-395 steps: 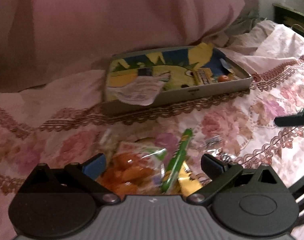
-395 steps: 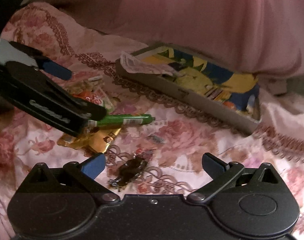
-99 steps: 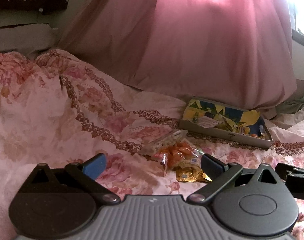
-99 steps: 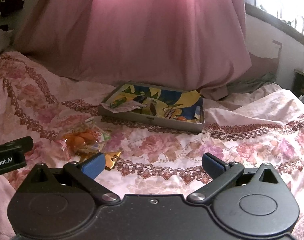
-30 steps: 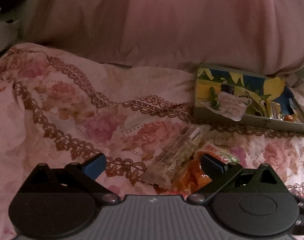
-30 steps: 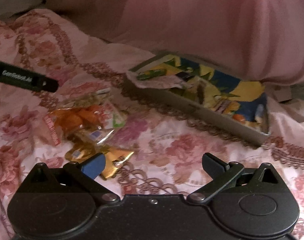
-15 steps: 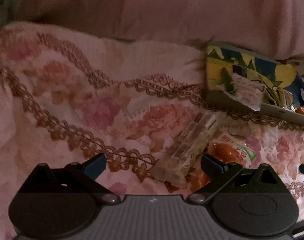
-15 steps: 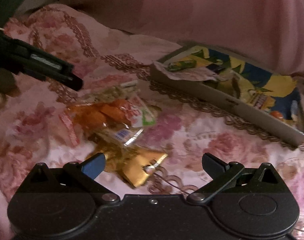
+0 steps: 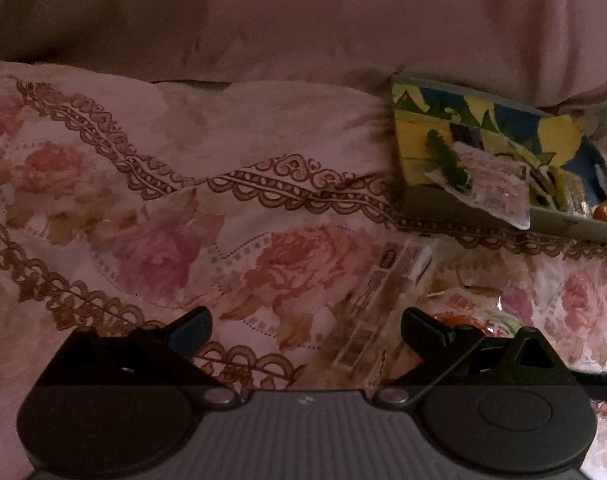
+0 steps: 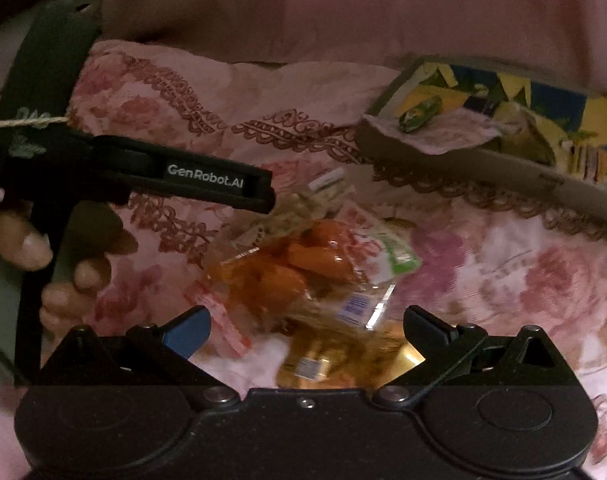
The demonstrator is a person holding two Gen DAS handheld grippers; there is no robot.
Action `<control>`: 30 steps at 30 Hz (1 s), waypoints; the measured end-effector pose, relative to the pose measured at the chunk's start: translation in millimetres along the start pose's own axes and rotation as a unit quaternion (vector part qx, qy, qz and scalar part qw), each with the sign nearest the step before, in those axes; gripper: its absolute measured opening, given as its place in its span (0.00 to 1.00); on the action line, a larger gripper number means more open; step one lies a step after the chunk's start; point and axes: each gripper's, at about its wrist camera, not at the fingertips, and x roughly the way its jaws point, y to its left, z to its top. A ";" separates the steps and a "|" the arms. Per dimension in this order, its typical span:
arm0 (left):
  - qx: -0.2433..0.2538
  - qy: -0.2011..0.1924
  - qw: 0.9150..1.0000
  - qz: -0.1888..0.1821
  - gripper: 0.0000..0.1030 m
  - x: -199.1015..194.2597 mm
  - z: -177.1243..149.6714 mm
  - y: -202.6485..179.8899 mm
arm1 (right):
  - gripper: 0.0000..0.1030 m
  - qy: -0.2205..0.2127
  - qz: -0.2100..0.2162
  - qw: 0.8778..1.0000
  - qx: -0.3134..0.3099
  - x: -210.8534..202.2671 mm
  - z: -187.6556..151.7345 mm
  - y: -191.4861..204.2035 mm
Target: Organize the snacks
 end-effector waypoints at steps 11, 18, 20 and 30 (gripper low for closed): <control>-0.080 0.000 0.996 -0.026 1.00 10.0 0.7 38.1 | 0.99 0.001 -0.065 0.995 0.070 28.4 17.4 6.7; -0.099 0.008 0.994 -0.048 0.99 15.8 -0.6 43.3 | 0.91 0.010 -0.069 0.994 0.083 31.7 17.4 2.6; -0.094 0.007 0.994 -0.051 0.99 15.2 -1.3 41.4 | 0.89 0.012 -0.068 0.995 0.072 25.9 17.3 0.9; -0.047 0.002 0.996 -0.073 0.89 12.9 -4.5 26.9 | 0.88 0.021 -0.067 0.997 0.040 1.9 17.9 -19.1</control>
